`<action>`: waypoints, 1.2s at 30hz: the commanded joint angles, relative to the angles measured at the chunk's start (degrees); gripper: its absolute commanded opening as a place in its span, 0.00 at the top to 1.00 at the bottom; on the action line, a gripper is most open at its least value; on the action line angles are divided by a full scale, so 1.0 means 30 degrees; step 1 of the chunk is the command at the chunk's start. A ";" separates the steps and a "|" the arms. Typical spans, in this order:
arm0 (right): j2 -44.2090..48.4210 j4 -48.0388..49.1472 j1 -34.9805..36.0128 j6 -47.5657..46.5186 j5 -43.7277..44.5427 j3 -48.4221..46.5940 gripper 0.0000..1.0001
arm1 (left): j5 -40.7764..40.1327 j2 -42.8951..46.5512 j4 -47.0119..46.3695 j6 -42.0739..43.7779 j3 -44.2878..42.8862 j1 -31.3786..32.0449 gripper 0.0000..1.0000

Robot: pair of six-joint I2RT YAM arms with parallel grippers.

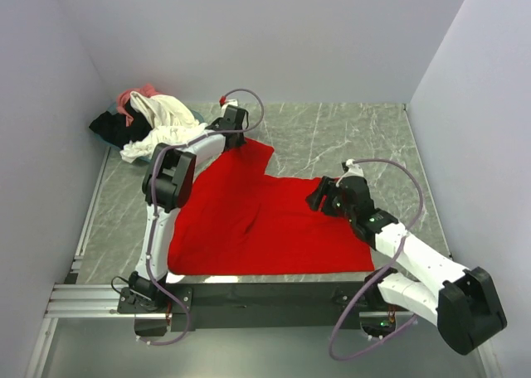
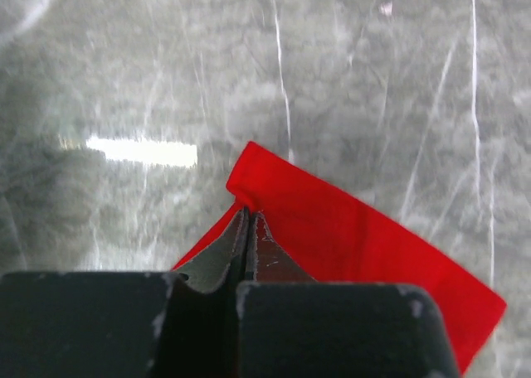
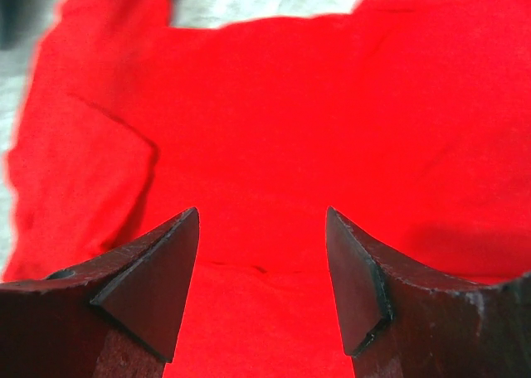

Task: Fold and stack the t-shirts
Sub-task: Fold the tshirt

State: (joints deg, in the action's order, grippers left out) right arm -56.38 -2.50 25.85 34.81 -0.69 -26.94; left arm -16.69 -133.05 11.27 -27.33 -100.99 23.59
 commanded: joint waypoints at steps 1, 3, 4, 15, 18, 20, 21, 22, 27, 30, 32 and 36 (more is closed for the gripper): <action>-0.1095 -0.0013 -0.0119 -0.0439 0.1312 -0.1094 0.31 | 0.1692 0.1574 0.0172 -0.0323 0.1025 0.0016 1.00; -0.1507 -0.0687 -0.0148 -0.0469 0.1956 -0.1594 0.31 | 0.1812 0.1957 -0.0121 -0.0294 0.1609 0.0016 0.99; -0.1857 -0.1008 -0.0177 -0.0412 0.2219 -0.2003 0.30 | 0.1958 0.2307 -0.0152 -0.0294 0.1787 0.0016 0.99; -0.3589 -0.1802 -0.4099 -0.0908 0.1931 -0.3764 0.30 | 0.2662 0.5150 -0.0942 -0.0030 0.4657 0.0016 1.00; -0.3707 -0.2183 -0.5360 -0.1317 0.1841 -0.4145 0.30 | 0.2924 0.5620 -0.1177 -0.0089 0.5303 0.0016 1.00; -0.3707 -0.2504 -0.6499 -0.1494 0.1725 -0.4466 0.30 | 0.3042 0.5971 -0.1381 -0.0118 0.5799 0.0016 1.00; -0.3794 -0.2622 -0.6941 -0.1698 0.1666 -0.4613 0.30 | 0.3101 0.6088 -0.1470 -0.0118 0.5976 0.0016 0.99; -0.3795 -0.2855 -0.7380 -0.1758 0.1607 -0.4933 0.30 | 0.3102 0.6380 -0.1558 -0.0147 0.6181 0.0016 0.99; -0.3911 -0.3530 -1.0164 -0.2372 0.1108 -0.5639 0.30 | 0.3335 0.7172 -0.2085 -0.0147 0.7235 0.0016 0.99; -0.4406 -0.3619 -1.1659 -0.2666 0.0409 -0.6106 0.30 | 0.3424 0.7554 -0.2377 -0.0118 0.7763 0.0016 0.99; -0.5022 -0.3648 -1.2305 -0.2725 0.0288 -0.6458 0.30 | 0.3337 0.7701 -0.2466 -0.0030 0.7940 0.0016 0.99; -0.7594 -0.3619 -1.2365 -0.2668 -0.0326 -0.7803 0.30 | 0.3306 0.7760 -0.2496 0.0146 0.8146 -0.0159 1.00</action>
State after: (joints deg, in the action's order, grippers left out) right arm -74.70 -12.82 -11.20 28.01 0.82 -46.39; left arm -7.35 -112.73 6.26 -27.68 -77.06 23.57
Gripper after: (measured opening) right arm 0.695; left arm 0.013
